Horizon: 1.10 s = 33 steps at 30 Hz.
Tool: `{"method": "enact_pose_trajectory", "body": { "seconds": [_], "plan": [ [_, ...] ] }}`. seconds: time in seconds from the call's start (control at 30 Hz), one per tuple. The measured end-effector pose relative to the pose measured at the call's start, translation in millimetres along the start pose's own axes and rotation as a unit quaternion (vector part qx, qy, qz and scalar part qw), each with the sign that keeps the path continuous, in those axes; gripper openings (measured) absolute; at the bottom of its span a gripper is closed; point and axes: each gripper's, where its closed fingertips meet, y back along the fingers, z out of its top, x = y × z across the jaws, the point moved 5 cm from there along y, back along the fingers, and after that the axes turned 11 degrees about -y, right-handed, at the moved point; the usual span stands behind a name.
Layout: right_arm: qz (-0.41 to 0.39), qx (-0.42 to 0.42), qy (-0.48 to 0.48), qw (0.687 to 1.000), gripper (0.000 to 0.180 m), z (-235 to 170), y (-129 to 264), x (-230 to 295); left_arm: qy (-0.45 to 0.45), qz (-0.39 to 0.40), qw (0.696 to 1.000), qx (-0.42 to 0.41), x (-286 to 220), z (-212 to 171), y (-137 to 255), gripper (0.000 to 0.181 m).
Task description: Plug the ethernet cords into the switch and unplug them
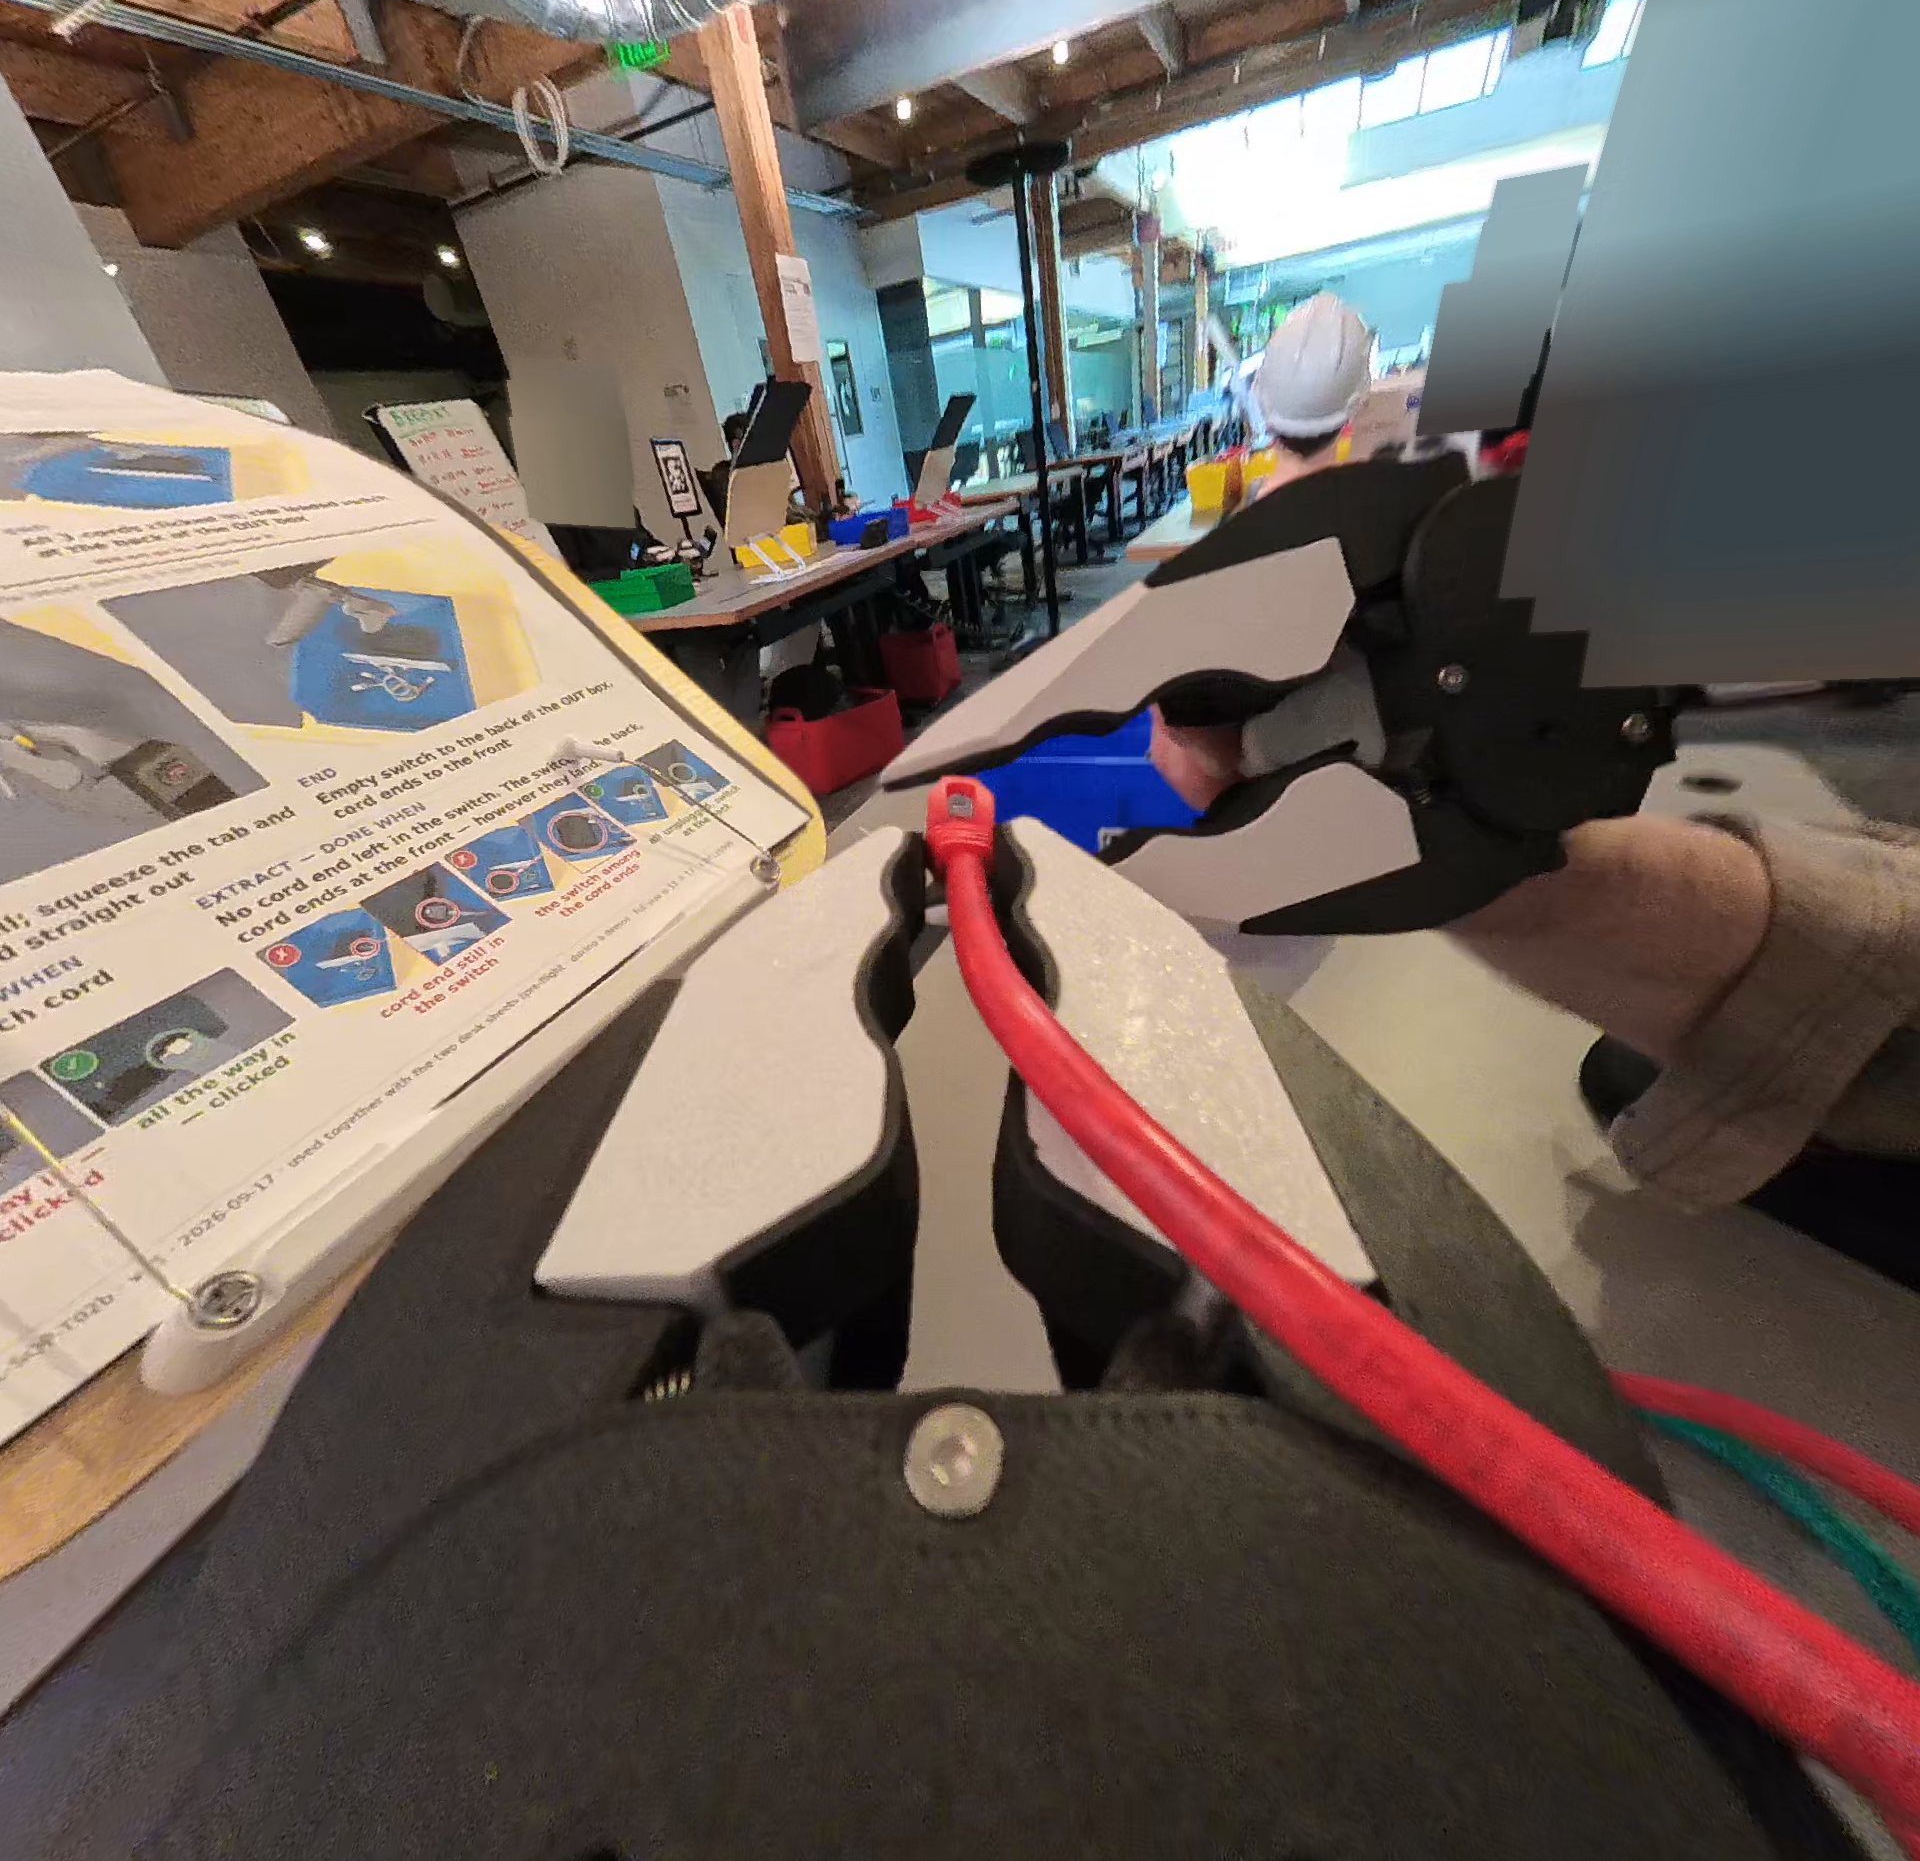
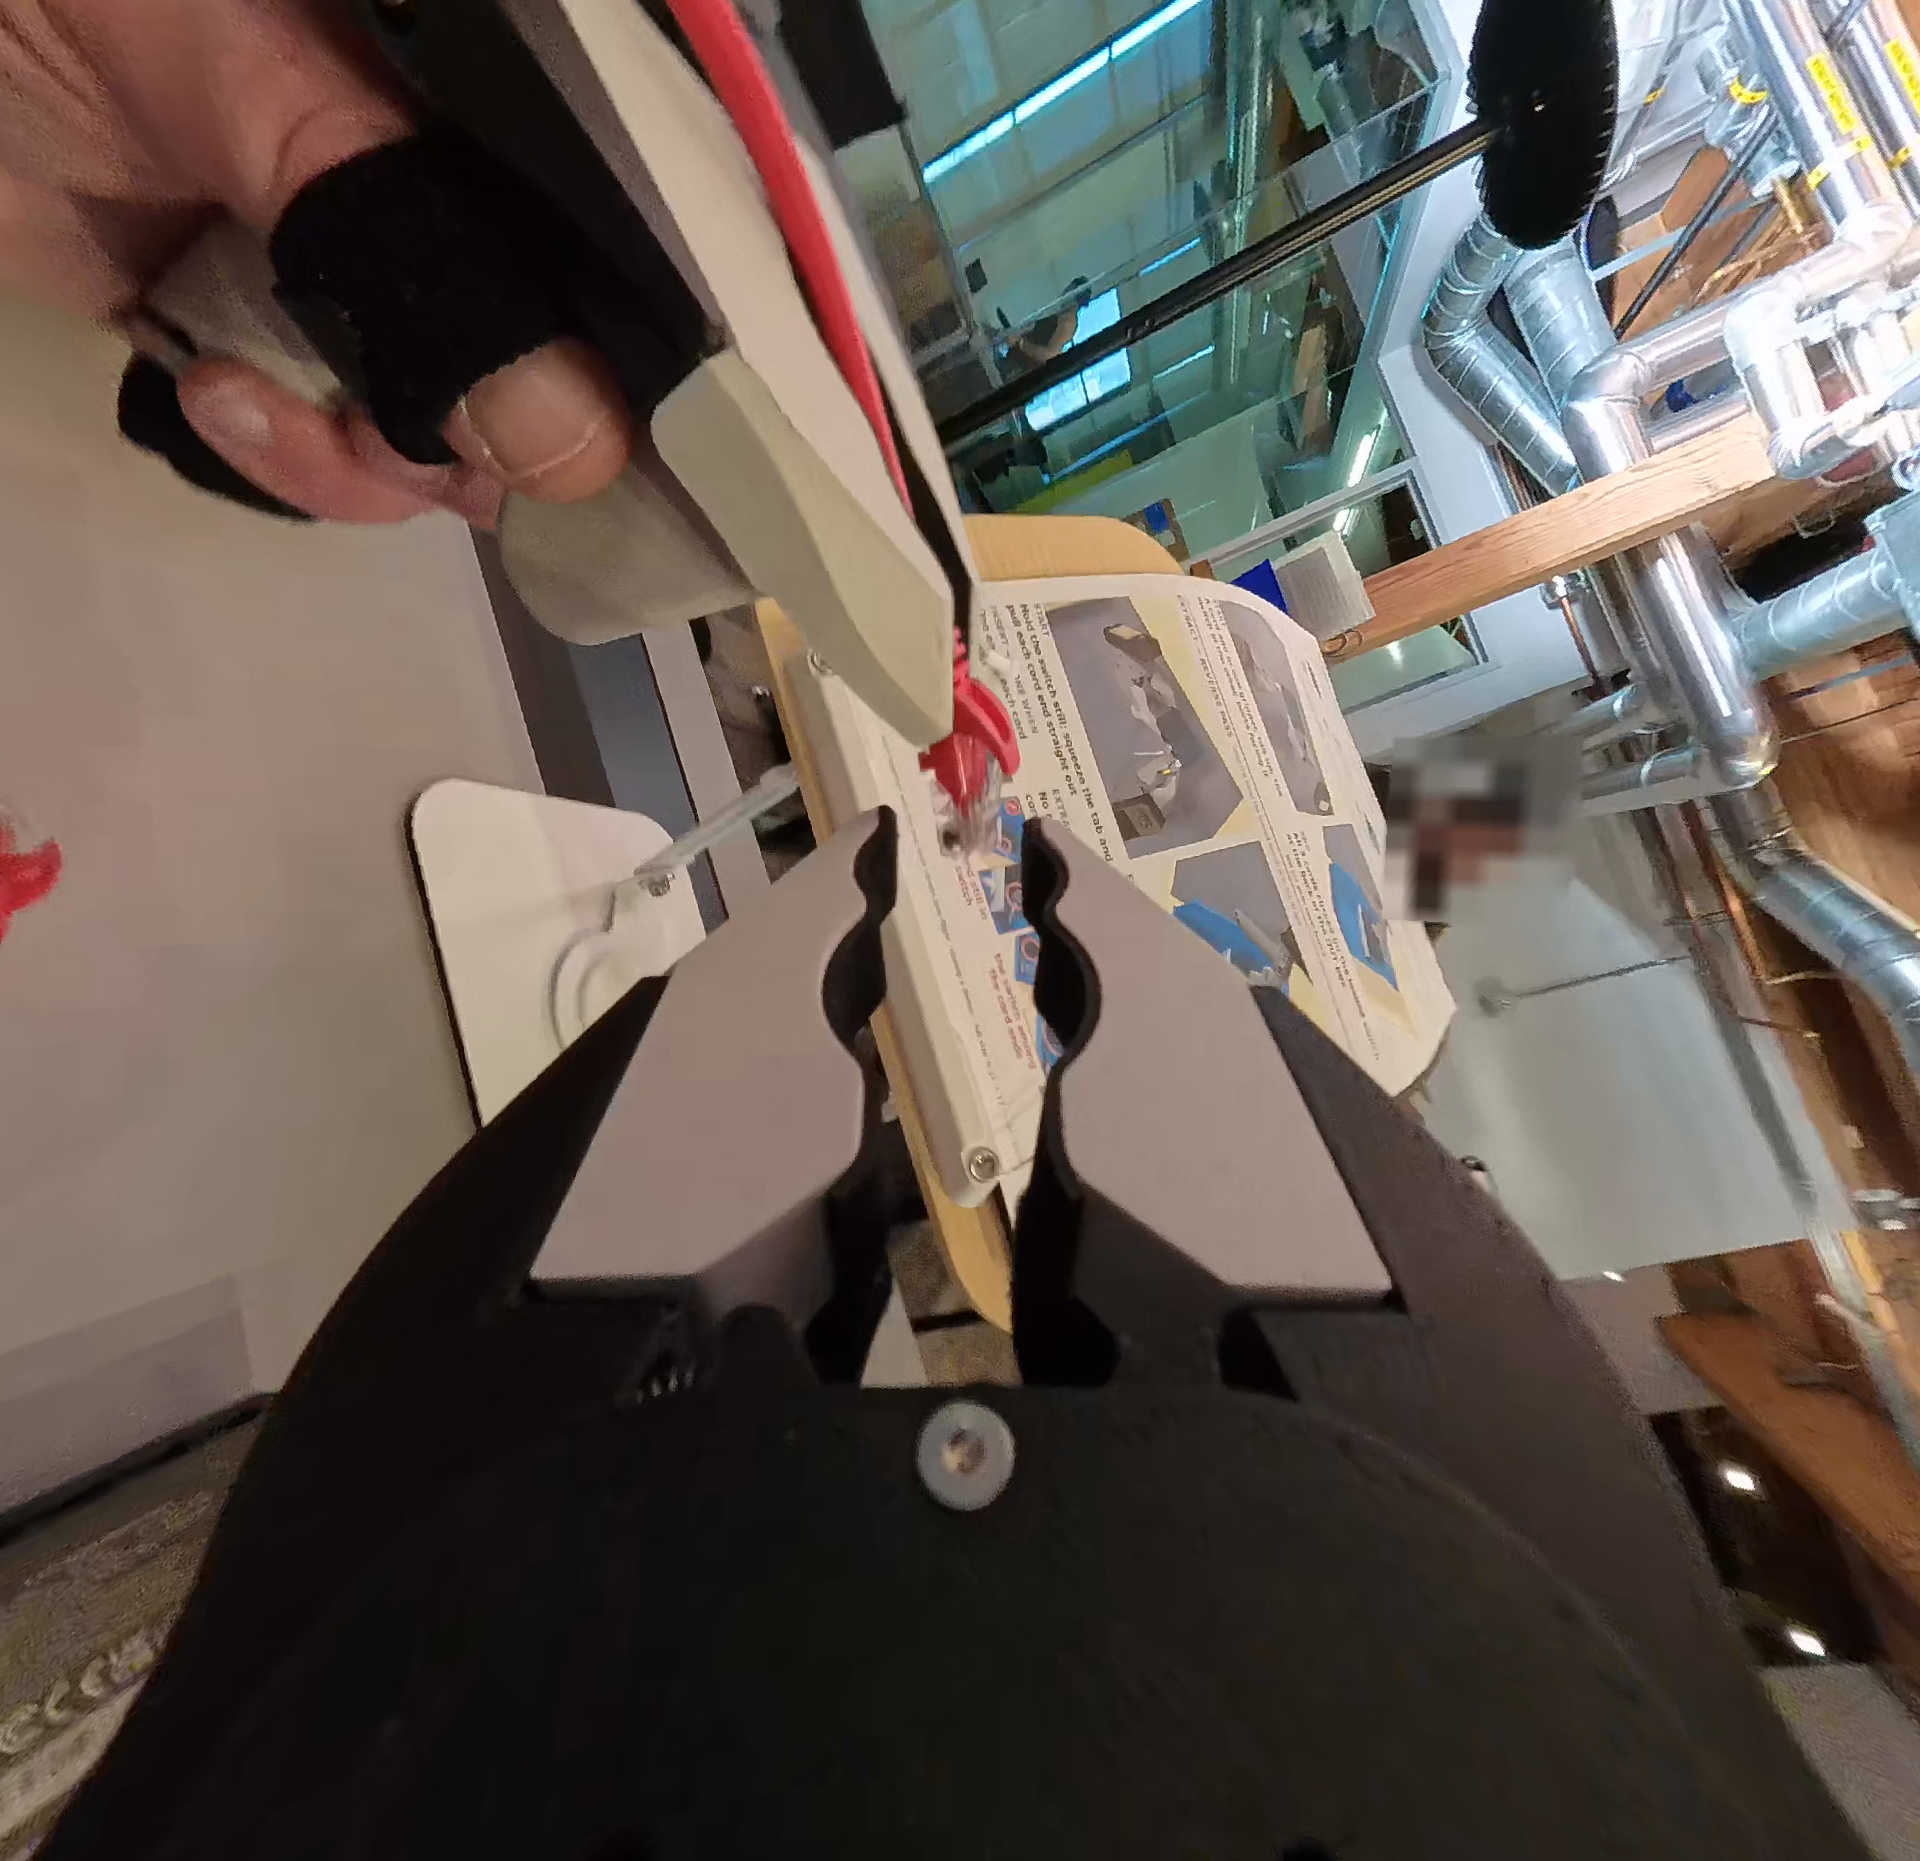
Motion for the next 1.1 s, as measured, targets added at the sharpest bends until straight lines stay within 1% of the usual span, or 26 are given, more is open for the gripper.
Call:
{"method": "enact_pose_trajectory", "body": {
  "seconds": [0.07,0.1,0.17,0.27,0.33,0.4,0.43,0.5,0.57,0.6,0.67,0.73,0.8,0.9,0.97,1.1],
  "plan": [
    [-0.004,-0.009,-0.023,1.0,0.031,-0.4,1.6,-5.4,0.044,0.001,0.999,-0.023,6.3,1.5,3.7,0.012],
    [-0.011,-0.008,-0.016,1.0,0.034,-1.0,2.2,-7.3,0.072,-0.002,0.997,-0.038,9.3,2.8,5.5,0.012],
    [-0.017,-0.011,0.001,1.0,0.034,0.5,3.1,-6.5,0.126,-0.012,0.99,-0.066,12.7,5.4,7.4,0.012],
    [-0.02,-0.019,-0.004,1.0,0.031,5.4,2.2,-2.9,0.188,-0.025,0.977,-0.1,12.9,6.9,6.1,0.012],
    [-0.017,-0.024,-0.014,0.999,0.022,6.6,1.9,-1.3,0.229,-0.037,0.965,-0.124,11.2,7.5,3.7,0.012],
    [-0.012,-0.041,-0.054,0.998,0.019,7.6,3.4,-4.1,0.255,-0.043,0.954,-0.149,9.4,7.9,2.2,0.012],
    [0.005,-0.048,-0.085,0.995,0.019,7.9,3.4,-4.7,0.263,-0.05,0.95,-0.159,7.9,8.0,1.3,0.012],
    [0.023,-0.076,-0.15,0.985,0.02,9.3,6.0,-11.3,0.259,-0.047,0.951,-0.162,6.4,5.9,-0.4,0.012],
    [0.062,-0.112,-0.232,0.964,0.016,10.6,9.9,-18.1,0.239,-0.051,0.956,-0.164,2.8,6.0,-1.5,0.012],
    [0.081,-0.124,-0.269,0.952,0.017,9.8,11.1,-21.5,0.231,-0.052,0.957,-0.167,1.5,7.1,-1.7,0.012],
    [0.134,-0.138,-0.321,0.927,0.01,8.6,11.6,-21.6,0.222,-0.056,0.958,-0.175,-0.6,9.5,-1.3,0.012],
    [0.178,-0.158,-0.37,0.898,0.009,8.5,12.2,-21.4,0.217,-0.06,0.957,-0.181,-1.4,10.8,-0.6,0.012],
    [0.218,-0.183,-0.411,0.866,0.008,9.0,14.0,-21.6,0.207,-0.068,0.958,-0.187,-2.9,12.9,0.7,0.012],
    [0.285,-0.218,-0.477,0.802,0.013,8.8,16.9,-24.2,0.193,-0.075,0.96,-0.187,-5.0,16.7,1.8,0.012],
    [0.321,-0.229,-0.508,0.765,0.014,8.0,17.4,-23.8,0.192,-0.076,0.96,-0.188,-5.5,16.7,1.8,0.012],
    [0.352,-0.253,-0.547,0.716,0.011,6.7,18.7,-25.1,0.192,-0.085,0.958,-0.197,-8.4,16.7,0.7,0.012]
  ]
}}
